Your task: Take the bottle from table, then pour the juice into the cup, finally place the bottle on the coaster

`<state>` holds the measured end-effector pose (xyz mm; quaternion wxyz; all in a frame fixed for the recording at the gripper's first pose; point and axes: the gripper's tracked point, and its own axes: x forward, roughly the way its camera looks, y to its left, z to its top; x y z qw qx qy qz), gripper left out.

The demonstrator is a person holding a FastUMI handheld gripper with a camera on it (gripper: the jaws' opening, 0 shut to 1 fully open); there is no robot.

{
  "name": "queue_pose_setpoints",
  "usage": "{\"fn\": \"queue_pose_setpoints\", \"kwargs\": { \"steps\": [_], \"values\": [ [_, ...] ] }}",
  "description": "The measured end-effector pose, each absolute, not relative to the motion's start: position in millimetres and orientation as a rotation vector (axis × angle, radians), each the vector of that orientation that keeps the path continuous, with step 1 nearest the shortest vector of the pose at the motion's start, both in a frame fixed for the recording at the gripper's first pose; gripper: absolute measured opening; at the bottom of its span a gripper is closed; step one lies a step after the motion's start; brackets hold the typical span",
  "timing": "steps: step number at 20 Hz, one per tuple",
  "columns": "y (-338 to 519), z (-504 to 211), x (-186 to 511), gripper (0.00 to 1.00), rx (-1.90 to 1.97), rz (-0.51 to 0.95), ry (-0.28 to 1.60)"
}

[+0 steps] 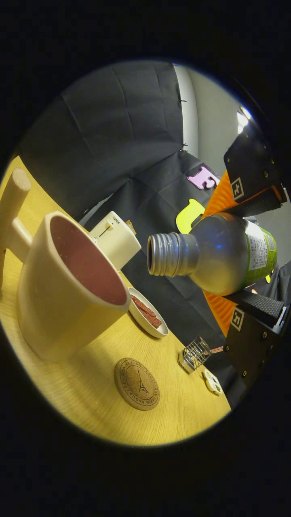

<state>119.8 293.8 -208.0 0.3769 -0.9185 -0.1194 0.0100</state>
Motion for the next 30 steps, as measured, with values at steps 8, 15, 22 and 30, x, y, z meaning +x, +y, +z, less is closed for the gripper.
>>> {"fn": "queue_pose_setpoints", "kwargs": {
  "steps": [8,15,22,30],
  "values": [
    [296.4,-210.4,117.5,0.80,-2.357,0.038,-0.305],
    [296.4,-210.2,117.7,0.80,-2.344,0.042,-0.311],
    [289.7,-213.3,119.9,0.80,-2.162,0.076,-0.220],
    [263.1,-219.6,122.9,0.80,-1.724,0.119,-0.027]
  ]
}}
